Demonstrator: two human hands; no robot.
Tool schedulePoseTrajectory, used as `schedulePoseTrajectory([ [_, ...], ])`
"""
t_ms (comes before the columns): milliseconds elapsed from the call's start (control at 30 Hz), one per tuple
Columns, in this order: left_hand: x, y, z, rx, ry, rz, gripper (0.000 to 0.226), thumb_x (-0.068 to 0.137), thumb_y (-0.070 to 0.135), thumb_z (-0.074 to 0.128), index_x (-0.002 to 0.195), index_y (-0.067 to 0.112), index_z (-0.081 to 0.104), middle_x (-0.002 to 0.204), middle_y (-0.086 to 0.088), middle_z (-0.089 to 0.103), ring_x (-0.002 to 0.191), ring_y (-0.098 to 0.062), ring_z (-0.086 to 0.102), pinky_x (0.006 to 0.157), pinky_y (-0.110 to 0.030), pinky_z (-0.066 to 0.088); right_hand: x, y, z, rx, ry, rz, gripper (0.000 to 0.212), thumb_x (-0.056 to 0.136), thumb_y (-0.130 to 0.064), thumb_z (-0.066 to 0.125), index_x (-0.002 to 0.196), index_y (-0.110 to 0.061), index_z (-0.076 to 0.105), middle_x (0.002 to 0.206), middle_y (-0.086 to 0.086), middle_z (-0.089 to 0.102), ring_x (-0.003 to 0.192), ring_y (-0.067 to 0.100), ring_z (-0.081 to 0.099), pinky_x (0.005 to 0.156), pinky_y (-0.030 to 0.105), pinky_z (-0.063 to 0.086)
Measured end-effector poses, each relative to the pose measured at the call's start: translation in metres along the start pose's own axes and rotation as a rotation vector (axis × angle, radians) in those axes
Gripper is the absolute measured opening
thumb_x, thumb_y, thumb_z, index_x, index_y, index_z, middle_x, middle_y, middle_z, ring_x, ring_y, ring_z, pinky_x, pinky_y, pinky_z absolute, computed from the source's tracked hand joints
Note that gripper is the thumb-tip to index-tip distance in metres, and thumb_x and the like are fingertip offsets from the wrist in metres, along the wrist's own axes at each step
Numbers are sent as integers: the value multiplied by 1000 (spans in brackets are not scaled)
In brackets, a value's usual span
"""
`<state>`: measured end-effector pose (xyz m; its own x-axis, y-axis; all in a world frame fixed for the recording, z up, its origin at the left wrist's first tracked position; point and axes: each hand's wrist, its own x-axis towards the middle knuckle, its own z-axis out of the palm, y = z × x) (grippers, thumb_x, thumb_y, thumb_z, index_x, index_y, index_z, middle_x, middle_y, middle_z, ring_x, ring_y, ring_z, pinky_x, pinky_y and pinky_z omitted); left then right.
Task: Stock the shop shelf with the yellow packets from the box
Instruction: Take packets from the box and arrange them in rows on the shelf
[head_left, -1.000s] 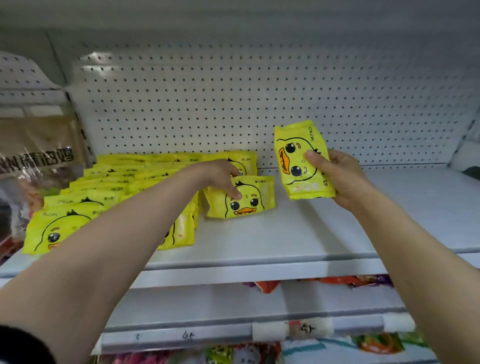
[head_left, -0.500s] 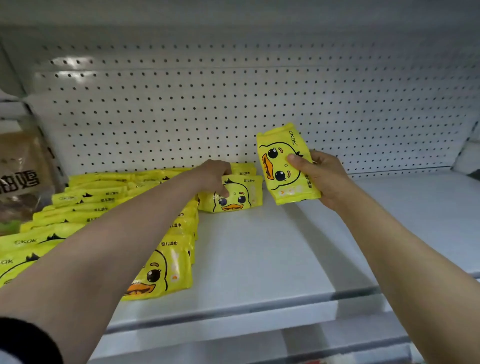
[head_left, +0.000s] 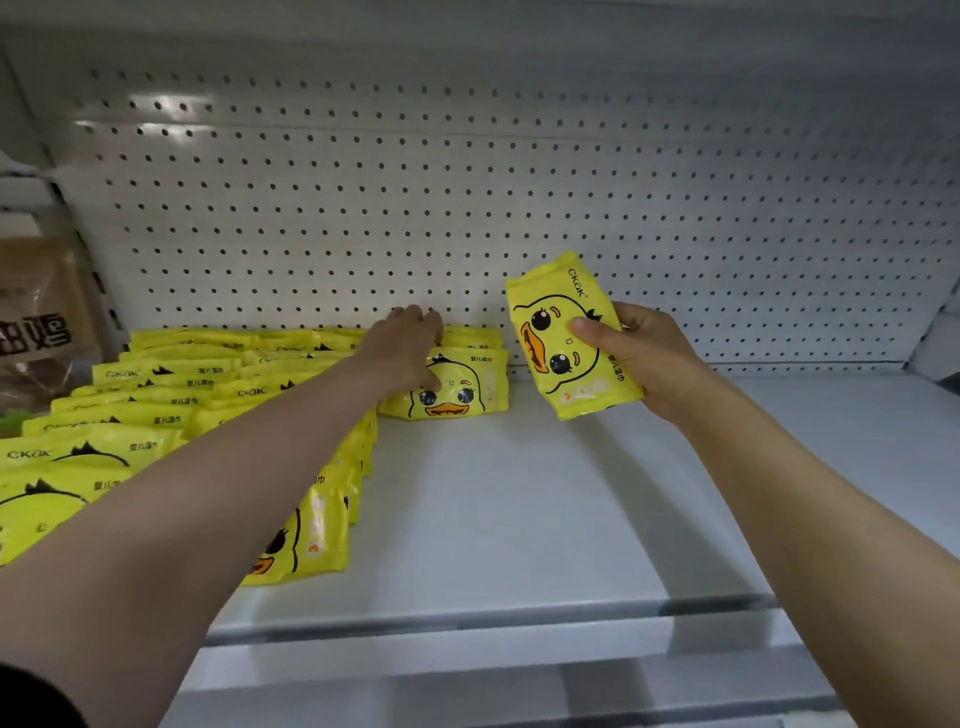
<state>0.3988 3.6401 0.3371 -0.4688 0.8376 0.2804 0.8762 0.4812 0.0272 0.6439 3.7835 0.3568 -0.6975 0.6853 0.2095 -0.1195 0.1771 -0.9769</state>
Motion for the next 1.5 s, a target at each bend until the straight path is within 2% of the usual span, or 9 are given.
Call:
schedulePoseTrajectory([
  [133, -6, 0, -7, -94, 25, -47, 65, 78, 42, 76, 130, 17, 47, 127, -8, 45, 122, -27, 41, 94, -39, 41, 8, 2, -4, -168, -49, 21, 31, 79, -26, 81, 107, -17, 72, 96, 3, 77, 87, 22, 75, 78, 39, 60],
  [267, -11, 3, -36, -384, 132, 7, 52, 86, 49, 66, 127, 19, 52, 121, -1, 53, 115, -16, 49, 90, -28, 39, 19, -1, 5, -433, -155, 44, 29, 74, -28, 86, 97, -17, 70, 90, -1, 76, 73, 13, 73, 60, 25, 56],
  [367, -21, 10, -57, -534, 69, 105, 53, 81, 52, 71, 125, 26, 55, 120, 9, 58, 112, -5, 53, 91, -24, 40, 28, -2, 24, -615, -278, 5, 32, 71, -26, 88, 96, -18, 70, 94, 0, 73, 82, 15, 71, 68, 25, 56],
  [500, -29, 13, -58, -415, -154, 135, 61, 70, 46, 83, 123, 32, 55, 112, 13, 61, 96, -5, 55, 78, -24, 42, 41, 6, 51, -738, -392, -28, 33, 67, -32, 91, 93, -26, 71, 93, -5, 72, 88, 11, 66, 80, 27, 51],
  [667, -27, 0, -43, -317, -117, 97, 36, 68, 36, 86, 95, 25, 65, 90, 4, 62, 92, -15, 58, 79, -29, 46, 51, 19, 73, -776, -432, -67, 34, 65, -36, 91, 94, -27, 75, 86, -9, 67, 84, 9, 61, 80, 28, 48],
  [800, -22, -19, -31, -261, -127, 51, 30, 68, 35, 85, 87, 25, 65, 76, 16, 51, 86, -14, 50, 76, -30, 44, 61, 25, 87, -887, -386, -130, 34, 70, -34, 88, 101, -30, 74, 92, -9, 71, 90, 9, 64, 75, 21, 46],
  [1000, -13, -47, -24, -187, -156, -52, 34, 70, 42, 83, 94, 25, 66, 99, 5, 57, 97, -17, 52, 85, -34, 48, 60, 27, 102, -1159, -339, -205, 64, 67, -45, 86, 123, -27, 62, 109, -10, 59, 99, 12, 54, 80, 29, 45],
  [1267, -7, -48, -21, -174, -148, -18, 31, 72, 40, 82, 92, 25, 63, 95, 6, 54, 92, -15, 50, 72, -29, 40, 52, 34, 109, -1258, -208, -255, 64, 67, -46, 85, 122, -28, 58, 115, -6, 58, 106, 17, 54, 76, 30, 40],
  [1500, -24, -39, -22, -147, -105, -85, 35, 75, 43, 78, 99, 27, 59, 112, 0, 61, 105, -20, 53, 84, -33, 47, 37, 33, 117, -1371, -126, -251, 64, 73, -47, 79, 129, -28, 55, 121, -3, 52, 120, 19, 46, 84, 34, 43],
])
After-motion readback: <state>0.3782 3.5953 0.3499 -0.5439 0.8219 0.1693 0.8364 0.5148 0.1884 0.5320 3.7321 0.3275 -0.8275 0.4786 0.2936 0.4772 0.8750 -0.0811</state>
